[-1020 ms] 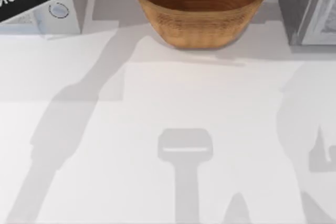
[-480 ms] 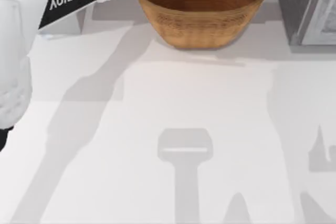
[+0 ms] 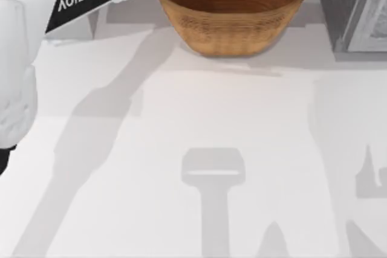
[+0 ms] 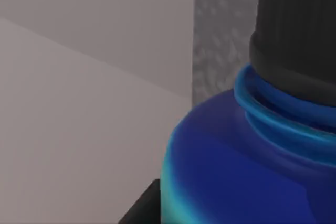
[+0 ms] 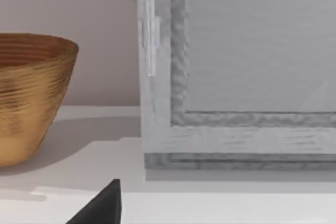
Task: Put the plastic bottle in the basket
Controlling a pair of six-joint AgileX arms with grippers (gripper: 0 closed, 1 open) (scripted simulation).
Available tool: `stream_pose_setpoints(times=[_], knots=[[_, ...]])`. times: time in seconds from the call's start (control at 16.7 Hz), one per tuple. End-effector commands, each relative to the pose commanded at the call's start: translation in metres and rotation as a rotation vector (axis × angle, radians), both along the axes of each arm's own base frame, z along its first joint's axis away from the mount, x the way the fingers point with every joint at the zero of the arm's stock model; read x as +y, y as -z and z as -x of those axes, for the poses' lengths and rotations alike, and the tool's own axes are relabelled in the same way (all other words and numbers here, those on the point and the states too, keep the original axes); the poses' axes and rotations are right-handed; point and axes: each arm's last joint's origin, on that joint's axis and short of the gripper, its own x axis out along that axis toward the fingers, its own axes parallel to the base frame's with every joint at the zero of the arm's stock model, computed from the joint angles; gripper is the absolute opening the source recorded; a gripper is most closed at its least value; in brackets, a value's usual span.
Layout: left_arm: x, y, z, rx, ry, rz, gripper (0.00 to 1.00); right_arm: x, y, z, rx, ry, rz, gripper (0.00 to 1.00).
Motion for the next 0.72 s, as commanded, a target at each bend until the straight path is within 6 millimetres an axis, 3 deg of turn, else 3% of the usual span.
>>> stream_pose_setpoints(times=[0.54,0.72], knots=[[0.0000,0.0000,0.0000,0.000,0.000,0.000,0.98,0.0000,0.0000,0.0000,0.000,0.000,0.000,1.00],[0.0000,0.0000,0.0000,0.000,0.000,0.000,1.00,0.0000,0.0000,0.0000,0.000,0.000,0.000,1.00]])
